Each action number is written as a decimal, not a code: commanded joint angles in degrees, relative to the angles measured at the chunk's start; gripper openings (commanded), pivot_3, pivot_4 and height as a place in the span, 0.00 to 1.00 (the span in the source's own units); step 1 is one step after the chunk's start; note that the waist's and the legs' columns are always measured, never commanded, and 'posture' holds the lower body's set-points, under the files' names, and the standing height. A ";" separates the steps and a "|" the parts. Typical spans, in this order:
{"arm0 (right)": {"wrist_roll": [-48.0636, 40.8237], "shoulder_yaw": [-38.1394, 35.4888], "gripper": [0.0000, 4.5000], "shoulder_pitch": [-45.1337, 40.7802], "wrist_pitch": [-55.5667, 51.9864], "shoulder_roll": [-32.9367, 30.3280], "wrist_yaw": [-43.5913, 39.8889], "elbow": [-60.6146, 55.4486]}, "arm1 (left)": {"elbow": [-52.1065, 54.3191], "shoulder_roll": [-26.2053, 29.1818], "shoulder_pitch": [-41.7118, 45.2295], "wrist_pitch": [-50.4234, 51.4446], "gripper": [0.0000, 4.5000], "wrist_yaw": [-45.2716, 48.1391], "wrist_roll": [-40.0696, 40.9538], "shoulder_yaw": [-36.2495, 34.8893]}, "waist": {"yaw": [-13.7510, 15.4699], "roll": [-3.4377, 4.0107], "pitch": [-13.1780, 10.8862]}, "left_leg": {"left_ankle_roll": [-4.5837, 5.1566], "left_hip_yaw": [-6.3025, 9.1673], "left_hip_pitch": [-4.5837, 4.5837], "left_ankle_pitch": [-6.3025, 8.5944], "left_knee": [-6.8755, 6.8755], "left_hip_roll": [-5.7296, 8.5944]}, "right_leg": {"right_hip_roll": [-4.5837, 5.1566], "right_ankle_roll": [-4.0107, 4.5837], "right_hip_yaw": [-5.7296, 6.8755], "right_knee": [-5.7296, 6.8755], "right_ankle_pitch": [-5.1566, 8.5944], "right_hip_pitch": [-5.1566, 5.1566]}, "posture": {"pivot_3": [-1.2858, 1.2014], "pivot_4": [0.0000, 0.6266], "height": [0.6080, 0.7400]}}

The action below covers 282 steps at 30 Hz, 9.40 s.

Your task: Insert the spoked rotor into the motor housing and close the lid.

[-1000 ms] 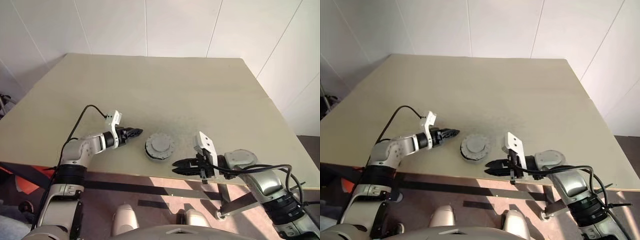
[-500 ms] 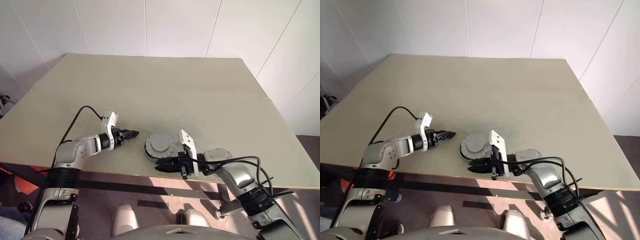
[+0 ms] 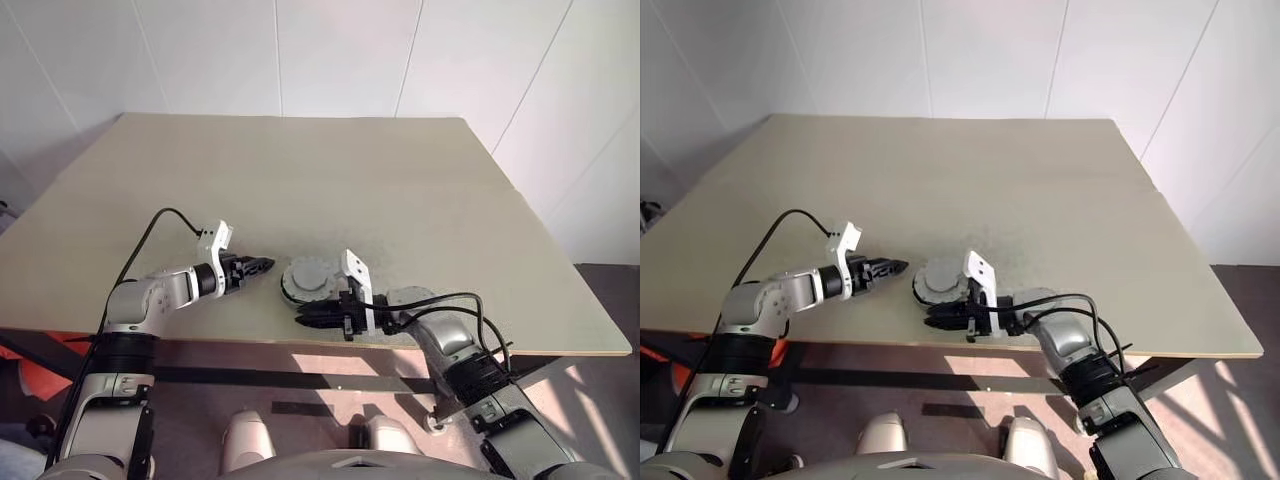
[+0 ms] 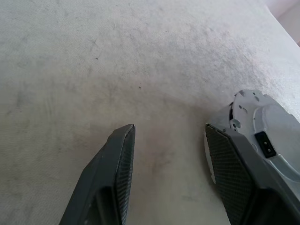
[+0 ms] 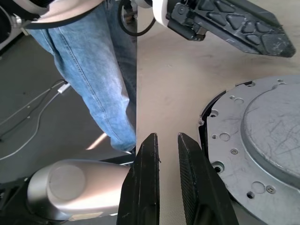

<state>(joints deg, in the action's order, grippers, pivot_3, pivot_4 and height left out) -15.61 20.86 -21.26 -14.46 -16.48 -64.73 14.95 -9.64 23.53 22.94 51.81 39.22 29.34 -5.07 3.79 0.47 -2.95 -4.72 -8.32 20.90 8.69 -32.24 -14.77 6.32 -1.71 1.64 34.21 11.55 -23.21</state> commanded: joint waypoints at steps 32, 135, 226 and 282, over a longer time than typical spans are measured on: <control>4.03 -8.11 0.15 -12.25 6.59 2.45 7.88 12.33 | 1.61 -2.83 0.38 -2.18 0.56 -1.20 0.54 -1.00 | 1.77 -0.20 -0.87 | 0.07 -0.18 -0.70 0.45 0.11 0.97 | -1.70 2.90 0.31 1.37 1.39 0.11 | 0.52 0.00 1.00; 12.42 -9.41 0.66 -21.45 6.23 6.06 12.57 19.91 | -0.21 0.42 0.13 -5.94 0.56 -0.63 2.25 -5.19 | 1.63 -0.21 -0.88 | 0.21 -0.25 -0.67 0.83 -0.02 0.94 | -1.89 2.99 -0.02 1.44 1.33 0.10 | 0.52 0.00 1.00; 13.06 -8.00 0.65 -22.02 9.49 8.56 10.08 21.30 | -0.21 0.39 -0.67 -6.34 0.56 -1.95 2.38 -6.08 | 1.60 -0.22 -0.88 | 0.23 -0.24 -0.69 0.84 -0.09 0.93 | -1.89 3.00 -0.03 1.49 1.33 0.12 | 0.52 0.00 1.00; 13.85 -7.34 0.65 -19.28 6.86 5.74 9.34 19.06 | 0.66 0.05 -1.50 -5.76 0.56 -2.16 2.69 -5.80 | 1.74 -0.23 -0.87 | 0.24 -0.23 -0.70 0.85 -0.17 0.94 | -1.88 3.00 -0.03 1.51 1.33 0.20 | 0.52 0.00 1.00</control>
<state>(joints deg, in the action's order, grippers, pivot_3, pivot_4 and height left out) -1.95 12.90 -40.86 -7.69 -10.41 -54.65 35.40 -10.73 23.43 20.80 46.53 36.99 31.41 -10.11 5.52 0.24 -3.82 -4.48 -8.55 20.20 9.54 -32.41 -13.83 4.44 1.29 1.61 35.72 12.88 -23.01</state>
